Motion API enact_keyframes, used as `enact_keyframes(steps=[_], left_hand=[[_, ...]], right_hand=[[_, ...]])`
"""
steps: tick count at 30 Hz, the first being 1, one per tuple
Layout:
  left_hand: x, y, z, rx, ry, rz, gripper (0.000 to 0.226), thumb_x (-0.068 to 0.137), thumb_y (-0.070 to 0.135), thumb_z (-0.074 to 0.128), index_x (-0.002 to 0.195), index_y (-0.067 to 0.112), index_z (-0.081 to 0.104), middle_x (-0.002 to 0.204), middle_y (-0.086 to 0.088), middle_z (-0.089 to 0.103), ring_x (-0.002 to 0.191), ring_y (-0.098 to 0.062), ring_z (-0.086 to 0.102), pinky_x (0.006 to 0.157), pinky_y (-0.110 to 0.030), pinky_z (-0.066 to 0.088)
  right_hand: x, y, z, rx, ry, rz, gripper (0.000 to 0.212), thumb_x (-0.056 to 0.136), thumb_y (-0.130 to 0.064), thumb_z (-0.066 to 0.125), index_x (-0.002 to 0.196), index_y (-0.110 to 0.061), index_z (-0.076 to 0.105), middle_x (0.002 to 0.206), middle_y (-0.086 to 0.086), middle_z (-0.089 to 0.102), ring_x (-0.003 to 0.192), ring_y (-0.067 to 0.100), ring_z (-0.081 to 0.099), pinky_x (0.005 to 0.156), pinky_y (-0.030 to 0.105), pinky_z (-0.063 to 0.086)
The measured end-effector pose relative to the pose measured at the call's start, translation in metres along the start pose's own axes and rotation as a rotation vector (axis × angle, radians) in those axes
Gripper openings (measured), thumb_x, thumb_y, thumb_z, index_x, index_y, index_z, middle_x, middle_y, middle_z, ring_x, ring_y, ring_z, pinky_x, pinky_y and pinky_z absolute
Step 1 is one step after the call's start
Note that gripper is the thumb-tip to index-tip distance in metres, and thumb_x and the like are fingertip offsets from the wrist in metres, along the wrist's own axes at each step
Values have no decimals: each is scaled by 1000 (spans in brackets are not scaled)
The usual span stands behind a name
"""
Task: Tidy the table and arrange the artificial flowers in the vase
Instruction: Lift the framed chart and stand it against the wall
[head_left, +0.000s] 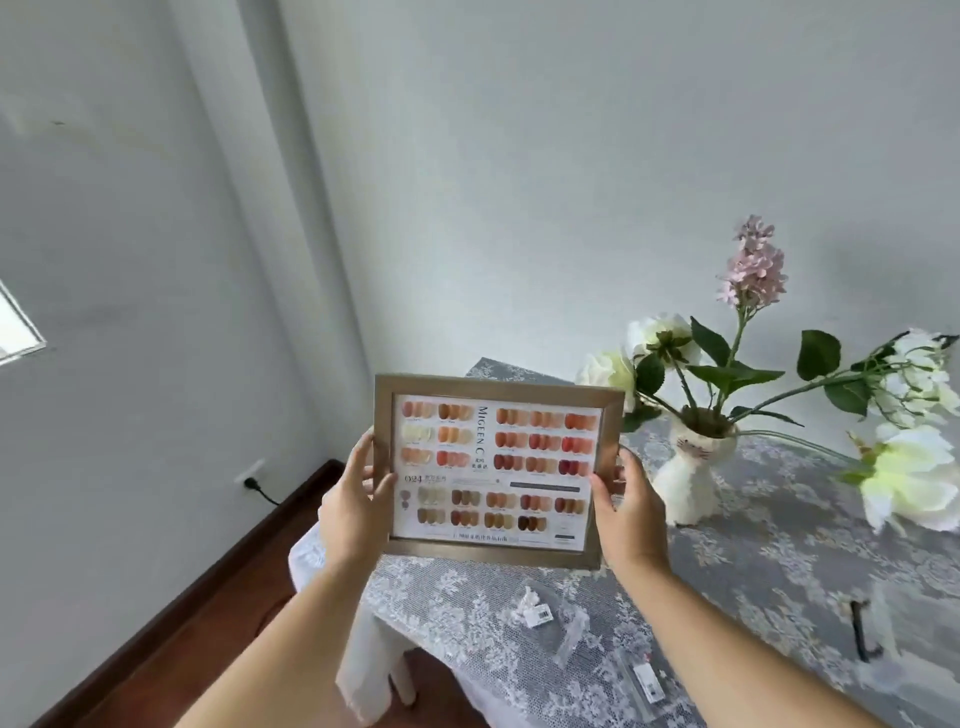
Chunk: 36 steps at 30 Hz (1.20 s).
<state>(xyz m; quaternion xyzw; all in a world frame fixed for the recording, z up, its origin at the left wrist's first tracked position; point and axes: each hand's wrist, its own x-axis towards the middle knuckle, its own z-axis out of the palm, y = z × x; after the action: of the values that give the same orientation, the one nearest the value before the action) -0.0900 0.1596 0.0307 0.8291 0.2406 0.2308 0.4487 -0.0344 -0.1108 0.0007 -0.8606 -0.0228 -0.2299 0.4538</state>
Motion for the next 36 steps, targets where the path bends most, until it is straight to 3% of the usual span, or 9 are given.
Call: enact_keyframes(steps=[2, 6, 13, 18, 24, 31, 36], left_hand=[[24, -13, -22, 27, 20, 10, 53, 85, 26, 60, 126, 52, 38, 91, 9, 68, 72, -7, 64, 61, -29, 53], [80, -31, -50, 45, -4, 44, 53, 86, 28, 60, 128, 51, 36, 86, 14, 64, 66, 9, 55, 48, -16, 42], [165, -38, -50, 48, -103, 53, 53, 85, 31, 60, 126, 54, 36, 82, 18, 62, 67, 8, 53, 48, -18, 39], [203, -31, -13, 51, -151, 98, 55, 84, 30, 62, 128, 50, 37, 85, 16, 63, 68, 7, 51, 51, -16, 34], [243, -28, 49, 103, -235, 68, 55, 84, 30, 62, 129, 47, 35, 95, 7, 66, 79, -14, 55, 60, -27, 42], [292, -20, 115, 106, -344, 98, 59, 83, 28, 63, 130, 48, 33, 91, 14, 64, 73, -8, 54, 53, -21, 37], [346, 0, 176, 84, -428, 146, 56, 85, 21, 59, 129, 44, 32, 94, 10, 68, 66, -2, 54, 51, -21, 40]], right_hand=[[5, -21, 29, 16, -25, -13, 28, 86, -17, 62, 110, -21, 49, 87, -4, 64, 72, 15, 61, 56, 28, 52], [17, -56, 81, 10, 0, -16, 28, 86, -16, 61, 112, -17, 50, 87, 0, 65, 70, 14, 61, 56, 28, 54], [48, -78, 129, -43, 44, 53, 35, 87, -18, 59, 119, -10, 50, 92, 6, 67, 74, 21, 64, 61, 40, 57], [83, -64, 137, -96, 83, 92, 35, 87, -19, 59, 120, -11, 50, 94, 5, 66, 78, 21, 63, 65, 40, 56], [131, -29, 153, -187, 109, 158, 40, 88, -19, 59, 125, -12, 47, 97, 7, 66, 81, 24, 63, 65, 43, 56], [181, 5, 180, -289, 166, 275, 42, 90, -20, 55, 131, -14, 45, 105, 10, 66, 84, 28, 63, 67, 43, 54], [229, 23, 205, -274, 367, 343, 38, 90, -15, 55, 128, -10, 48, 112, 12, 65, 88, 32, 64, 67, 40, 53]])
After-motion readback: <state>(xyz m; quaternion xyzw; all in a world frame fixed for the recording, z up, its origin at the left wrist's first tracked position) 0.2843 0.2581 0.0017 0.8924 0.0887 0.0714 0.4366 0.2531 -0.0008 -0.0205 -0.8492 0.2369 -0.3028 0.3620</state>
